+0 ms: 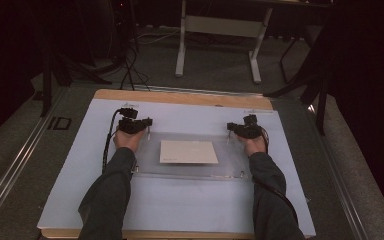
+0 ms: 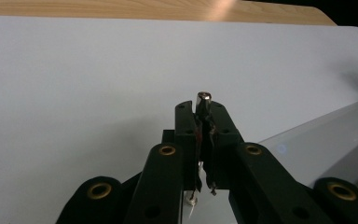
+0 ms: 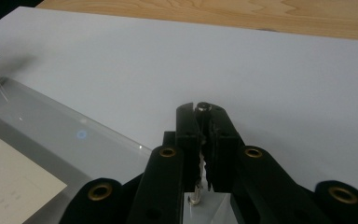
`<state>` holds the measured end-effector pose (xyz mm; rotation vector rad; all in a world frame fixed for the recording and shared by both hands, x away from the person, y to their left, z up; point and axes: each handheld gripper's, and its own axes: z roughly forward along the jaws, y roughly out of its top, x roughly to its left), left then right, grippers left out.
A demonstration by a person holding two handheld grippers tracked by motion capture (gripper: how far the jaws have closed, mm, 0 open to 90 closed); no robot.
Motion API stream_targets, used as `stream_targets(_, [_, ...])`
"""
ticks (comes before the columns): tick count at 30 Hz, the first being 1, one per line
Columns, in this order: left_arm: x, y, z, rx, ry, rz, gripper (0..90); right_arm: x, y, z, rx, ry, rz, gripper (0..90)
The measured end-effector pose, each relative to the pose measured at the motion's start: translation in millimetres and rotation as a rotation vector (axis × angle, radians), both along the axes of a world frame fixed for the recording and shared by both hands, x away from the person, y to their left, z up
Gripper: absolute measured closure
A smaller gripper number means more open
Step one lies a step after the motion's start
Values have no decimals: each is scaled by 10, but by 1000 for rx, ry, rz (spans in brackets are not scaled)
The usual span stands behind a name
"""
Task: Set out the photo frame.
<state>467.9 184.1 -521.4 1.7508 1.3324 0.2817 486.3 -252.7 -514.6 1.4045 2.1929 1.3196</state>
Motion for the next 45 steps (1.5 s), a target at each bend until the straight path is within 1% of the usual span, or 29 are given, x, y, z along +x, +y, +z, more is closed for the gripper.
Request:
stream_targets(1, [2, 0, -4, -6, 1, 3, 854, -1, 0, 0, 0, 0, 0, 851])
stream_targets(3, [3, -10, 4, 3, 6, 8, 853, -10, 6, 1, -10, -7, -4, 849])
stream_targets(5, [3, -10, 4, 3, 6, 8, 854, -14, 10, 2, -13, -11, -5, 849])
stream_targets(6, [0, -12, 1, 1, 6, 11, 853, -32, 16, 6, -33, -25, -4, 837])
stream_targets(8, [1, -10, 0, -3, 7, 11, 852, -45, 17, 12, -38, -30, -4, 822])
stream_targets(10, [2, -13, 0, -1, 8, 14, 852, -73, 6, 27, -54, -41, 2, 783])
stream_targets(11, [5, -16, -3, -6, 11, 21, 852, -106, -16, 46, -75, -53, 8, 759])
stream_targets(12, [7, -16, -5, -8, 11, 22, 852, -124, -29, 55, -79, -59, 10, 747])
stream_targets(14, [10, -16, -8, -15, 15, 25, 852, -142, -46, 62, -82, -65, 11, 731])
stream_targets(15, [16, -25, -5, -12, 18, 32, 852, -182, -82, 72, -85, -78, 8, 701])
stream_targets(16, [16, -25, -5, -12, 18, 32, 852, -182, -82, 72, -85, -78, 8, 701])
stream_targets(18, [22, -18, -11, -21, 19, 32, 852, -234, -124, 69, -76, -90, 3, 692])
stream_targets(19, [23, -20, -10, -17, 20, 31, 852, -272, -150, 61, -81, -97, 9, 679])
stream_targets(22, [25, -20, -9, -19, 23, 32, 851, -308, -173, 49, -87, -99, 7, 665])
stream_targets(23, [27, -21, -7, -19, 26, 34, 851, -341, -198, 38, -94, -112, 11, 638])
stream_targets(25, [31, -21, -7, -21, 28, 34, 851, -374, -219, 32, -95, -113, 10, 627])
stream_targets(27, [34, -22, -8, -23, 29, 35, 850, -407, -235, 28, -108, -121, 14, 617])
stream_targets(30, [36, -22, -9, -25, 30, 35, 850, -422, -244, 26, -113, -122, 18, 614])
stream_targets(33, [39, -23, -8, -24, 32, 36, 850, -477, -274, -1, -129, -130, 29, 602])
stream_targets(35, [40, -21, -7, -25, 34, 35, 850, -491, -279, -11, -129, -129, 30, 601])
stream_targets(36, [42, -23, -7, -24, 35, 37, 850, -534, -289, -41, -148, -132, 39, 597])
stream_targets(37, [44, -23, -7, -26, 37, 38, 850, -547, -289, -48, -152, -131, 42, 595])
stream_targets(42, [48, -24, -9, -32, 40, 41, 849, -626, -311, -67, -153, -133, 58, 593])
stream_targets(45, [53, -22, -9, -34, 44, 41, 848, -663, -337, -86, -170, -127, 67, 592])
